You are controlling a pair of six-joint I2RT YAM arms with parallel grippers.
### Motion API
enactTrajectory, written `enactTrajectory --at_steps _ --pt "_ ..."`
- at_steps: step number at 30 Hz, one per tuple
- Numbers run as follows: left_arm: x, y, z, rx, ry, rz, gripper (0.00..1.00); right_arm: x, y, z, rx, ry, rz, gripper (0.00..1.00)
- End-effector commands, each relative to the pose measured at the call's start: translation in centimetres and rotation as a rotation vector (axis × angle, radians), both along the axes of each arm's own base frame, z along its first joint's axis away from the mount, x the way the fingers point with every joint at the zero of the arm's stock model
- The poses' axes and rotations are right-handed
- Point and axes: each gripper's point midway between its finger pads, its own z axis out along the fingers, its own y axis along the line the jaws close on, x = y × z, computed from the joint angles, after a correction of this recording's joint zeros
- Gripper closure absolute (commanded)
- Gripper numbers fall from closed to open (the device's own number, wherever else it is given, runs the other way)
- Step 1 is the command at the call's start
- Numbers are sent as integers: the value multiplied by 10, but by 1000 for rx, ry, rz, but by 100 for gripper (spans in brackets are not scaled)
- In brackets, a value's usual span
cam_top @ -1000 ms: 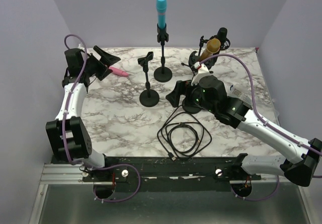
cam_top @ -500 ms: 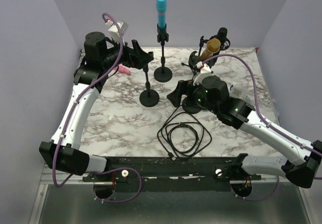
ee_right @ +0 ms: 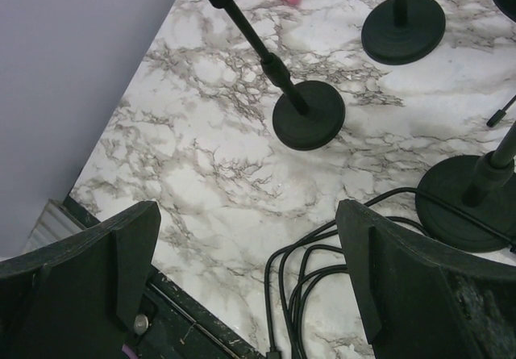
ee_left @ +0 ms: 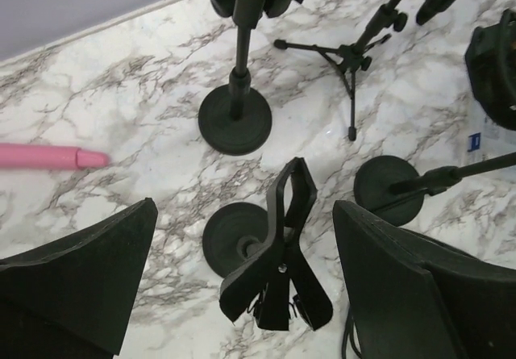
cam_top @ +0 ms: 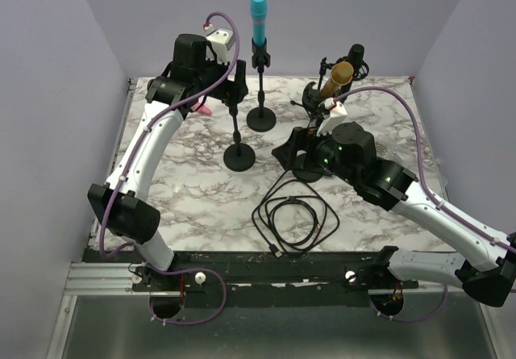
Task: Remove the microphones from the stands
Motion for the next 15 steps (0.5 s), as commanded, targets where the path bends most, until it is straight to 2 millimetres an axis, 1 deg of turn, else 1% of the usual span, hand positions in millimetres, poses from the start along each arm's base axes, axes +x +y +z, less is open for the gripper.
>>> enactTrajectory --at_steps 1,3,5,8,9,11,12,14,15 --pt "3 8 -14 106 28 39 10 0 -5 -7 -34 8 -19 0" --pt "5 7 -21 124 38 44 16 0 -6 -7 -32 6 -21 0" --pt "6 7 -27 147 47 52 25 0 -6 -6 -33 4 -22 0" --pt "6 10 -34 175 65 74 48 0 -7 -6 -36 4 -24 0" --pt "6 13 -35 185 67 88 53 0 -7 -6 -36 5 -24 0" --pt "3 17 -33 199 64 108 67 0 -7 -6 -36 4 -23 0" --pt "2 19 -32 203 63 113 71 0 -7 -5 -35 4 -22 0" --pt "-4 21 -26 205 54 120 81 0 -7 -5 -33 3 -22 0" --pt "-6 27 -22 214 47 148 88 0 -6 -6 -34 5 -20 0"
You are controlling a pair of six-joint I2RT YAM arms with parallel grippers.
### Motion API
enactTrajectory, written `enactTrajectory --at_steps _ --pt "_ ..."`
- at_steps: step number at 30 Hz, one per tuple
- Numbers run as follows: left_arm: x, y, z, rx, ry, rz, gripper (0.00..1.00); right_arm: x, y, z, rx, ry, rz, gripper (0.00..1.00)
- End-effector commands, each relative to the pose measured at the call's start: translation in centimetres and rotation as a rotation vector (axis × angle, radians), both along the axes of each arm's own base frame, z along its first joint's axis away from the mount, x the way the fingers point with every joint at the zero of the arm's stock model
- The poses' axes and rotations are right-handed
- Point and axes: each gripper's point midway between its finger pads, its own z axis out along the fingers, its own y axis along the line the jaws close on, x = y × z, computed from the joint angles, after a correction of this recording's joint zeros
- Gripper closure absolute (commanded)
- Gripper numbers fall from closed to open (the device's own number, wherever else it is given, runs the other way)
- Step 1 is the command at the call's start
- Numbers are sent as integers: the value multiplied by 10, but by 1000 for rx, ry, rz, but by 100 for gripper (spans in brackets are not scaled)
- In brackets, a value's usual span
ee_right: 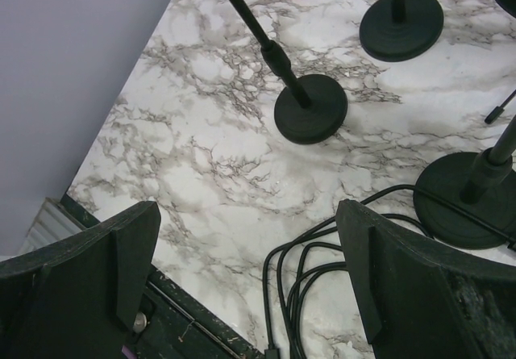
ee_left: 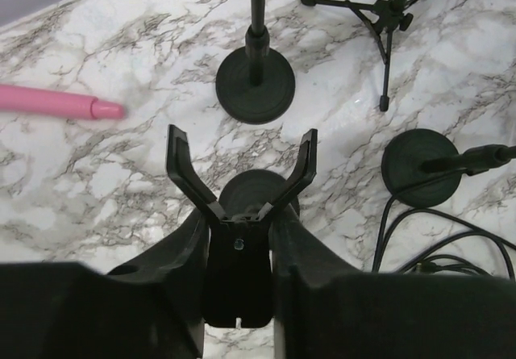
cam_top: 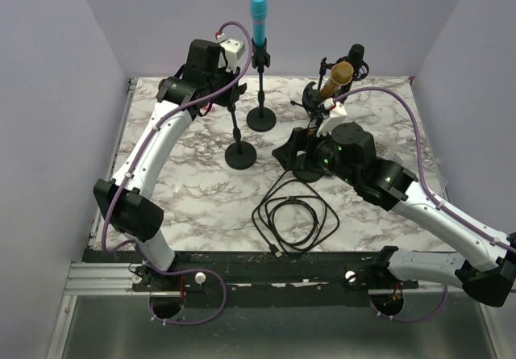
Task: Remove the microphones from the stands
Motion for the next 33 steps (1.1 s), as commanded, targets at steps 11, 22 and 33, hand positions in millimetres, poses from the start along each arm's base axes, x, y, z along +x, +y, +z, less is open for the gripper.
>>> enactTrajectory --at_steps 11,22,33 --pt "-59 143 34 256 -94 617 100 -3 -2 -6 -16 1 3 0" --pt "-136 275 6 177 -6 1064 100 -11 7 -12 -11 18 74 0" --pt "-201 333 5 183 -72 1334 100 -19 22 -20 -27 56 163 0"
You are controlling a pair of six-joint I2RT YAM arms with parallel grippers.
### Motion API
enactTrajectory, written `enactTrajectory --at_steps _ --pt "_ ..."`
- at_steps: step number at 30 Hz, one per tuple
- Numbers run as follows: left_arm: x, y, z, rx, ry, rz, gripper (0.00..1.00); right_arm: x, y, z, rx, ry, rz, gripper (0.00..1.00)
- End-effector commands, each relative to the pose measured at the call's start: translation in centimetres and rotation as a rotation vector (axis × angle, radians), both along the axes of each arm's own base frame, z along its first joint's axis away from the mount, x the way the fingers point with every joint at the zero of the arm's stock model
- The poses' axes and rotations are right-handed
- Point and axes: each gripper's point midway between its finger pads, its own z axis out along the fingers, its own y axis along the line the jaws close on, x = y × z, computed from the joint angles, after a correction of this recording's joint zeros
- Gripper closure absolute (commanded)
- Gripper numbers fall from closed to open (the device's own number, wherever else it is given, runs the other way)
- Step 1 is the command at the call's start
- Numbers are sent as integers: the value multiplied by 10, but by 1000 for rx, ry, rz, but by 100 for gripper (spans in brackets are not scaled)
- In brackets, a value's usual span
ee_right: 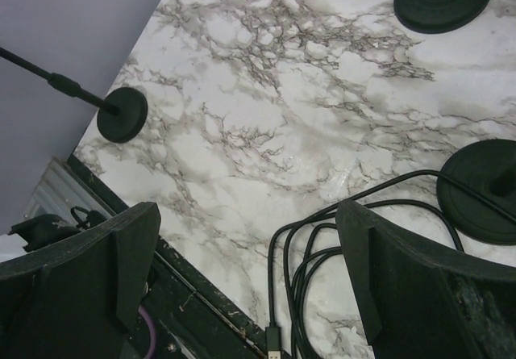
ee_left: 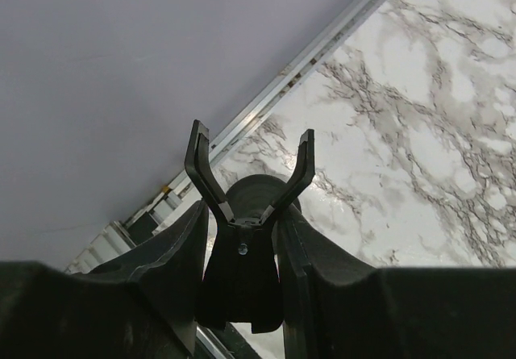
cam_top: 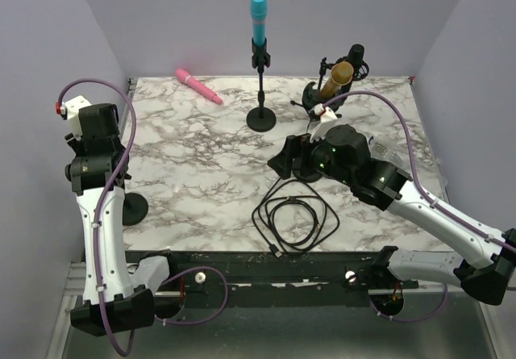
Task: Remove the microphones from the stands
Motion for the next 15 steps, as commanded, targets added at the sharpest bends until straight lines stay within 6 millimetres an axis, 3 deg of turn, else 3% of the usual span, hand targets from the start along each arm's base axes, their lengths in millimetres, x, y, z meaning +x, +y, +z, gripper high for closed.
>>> enactTrajectory --at_steps 1,6,7,10,15 --pt "-18 20 10 46 -47 115 100 -8 13 -2 -7 23 78 0" --pt "-18 19 7 40 -76 108 100 -8 11 -3 -14 32 69 0" --pt "-18 19 9 40 -78 106 96 -7 10 -2 -13 31 61 0" --pt "-16 16 15 32 -107 87 44 -5 6 0 -15 24 38 0" --pt "-20 13 32 32 -164 78 14 -1 -3 1 -46 15 -3 0"
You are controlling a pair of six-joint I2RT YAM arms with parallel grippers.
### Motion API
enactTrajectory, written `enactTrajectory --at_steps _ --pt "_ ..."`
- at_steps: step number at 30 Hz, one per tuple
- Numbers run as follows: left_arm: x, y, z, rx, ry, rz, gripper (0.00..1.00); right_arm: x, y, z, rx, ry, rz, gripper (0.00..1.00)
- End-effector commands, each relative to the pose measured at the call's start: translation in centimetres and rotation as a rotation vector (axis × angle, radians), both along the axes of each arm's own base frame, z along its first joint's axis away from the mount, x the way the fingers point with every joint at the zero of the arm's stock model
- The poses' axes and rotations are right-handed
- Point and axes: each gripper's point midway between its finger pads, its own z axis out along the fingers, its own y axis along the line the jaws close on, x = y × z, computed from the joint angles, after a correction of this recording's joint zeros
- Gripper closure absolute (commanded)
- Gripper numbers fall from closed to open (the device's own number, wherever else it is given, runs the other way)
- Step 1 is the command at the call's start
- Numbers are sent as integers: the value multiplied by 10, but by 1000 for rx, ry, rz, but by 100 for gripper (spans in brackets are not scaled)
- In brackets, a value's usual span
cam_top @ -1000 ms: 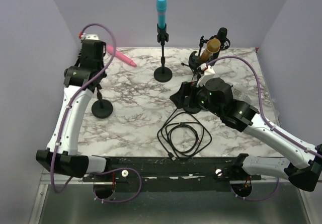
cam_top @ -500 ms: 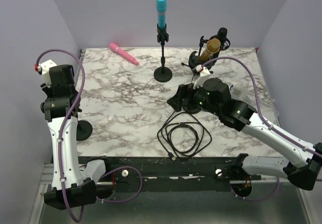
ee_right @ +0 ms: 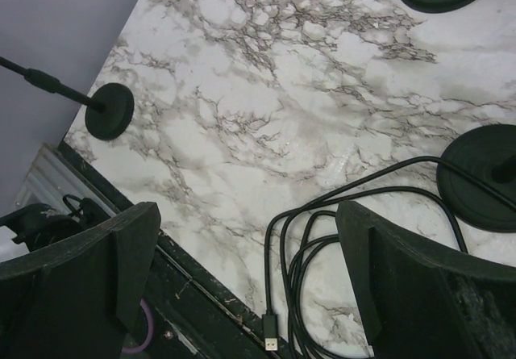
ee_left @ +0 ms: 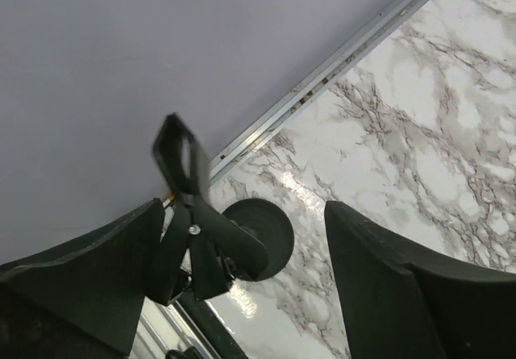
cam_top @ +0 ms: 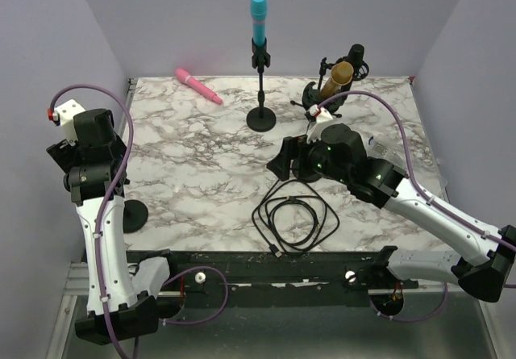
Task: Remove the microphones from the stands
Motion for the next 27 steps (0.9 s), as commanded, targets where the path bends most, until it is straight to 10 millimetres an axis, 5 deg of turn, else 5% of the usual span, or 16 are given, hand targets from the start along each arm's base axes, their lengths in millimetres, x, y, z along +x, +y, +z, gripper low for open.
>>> enactTrajectory --at_steps 1,6,11,21,27 --pt "-5 -3 31 12 -122 -9 10 3 -11 15 -20 -30 -43 0" --pt "-2 -19 59 -12 -222 -106 2 7 -15 16 -52 -37 -68 0" --pt "-7 -16 59 5 -242 -85 2 10 -17 15 -73 -32 -82 0" --pt "6 -17 44 -4 -251 -101 51 18 -3 -1 -122 -2 -54 0" --pt "6 -13 41 4 -241 -81 56 20 3 -6 -123 4 -43 0"
